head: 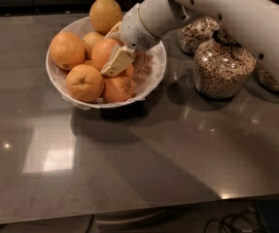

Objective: Pick orange from white bowl

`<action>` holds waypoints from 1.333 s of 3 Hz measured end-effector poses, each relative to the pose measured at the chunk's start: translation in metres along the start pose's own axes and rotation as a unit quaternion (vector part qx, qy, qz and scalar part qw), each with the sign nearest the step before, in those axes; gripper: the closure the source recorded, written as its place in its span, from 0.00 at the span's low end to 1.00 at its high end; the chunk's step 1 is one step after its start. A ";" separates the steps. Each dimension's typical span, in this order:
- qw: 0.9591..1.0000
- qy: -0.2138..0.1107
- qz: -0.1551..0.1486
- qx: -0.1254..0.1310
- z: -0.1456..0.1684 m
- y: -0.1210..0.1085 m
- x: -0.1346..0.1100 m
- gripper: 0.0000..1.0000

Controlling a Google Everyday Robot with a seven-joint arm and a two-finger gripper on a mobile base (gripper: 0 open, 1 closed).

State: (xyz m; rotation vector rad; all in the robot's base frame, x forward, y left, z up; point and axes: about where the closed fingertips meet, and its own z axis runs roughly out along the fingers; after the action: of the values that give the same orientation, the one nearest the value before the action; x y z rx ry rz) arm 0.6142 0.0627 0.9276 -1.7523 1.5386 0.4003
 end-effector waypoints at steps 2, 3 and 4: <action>1.000 -0.026 -0.002 -0.003 -0.007 0.000 -0.008 1.00; 0.998 -0.060 -0.005 0.010 -0.034 -0.005 -0.018 1.00; 0.996 -0.077 -0.007 0.039 -0.071 -0.009 -0.023 1.00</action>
Offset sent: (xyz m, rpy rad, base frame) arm -0.0051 -0.0043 0.0247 0.1111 -0.0005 0.0431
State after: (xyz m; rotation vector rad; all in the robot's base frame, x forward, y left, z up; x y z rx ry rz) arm 0.6008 0.0287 0.9933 -1.6325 1.4144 0.4508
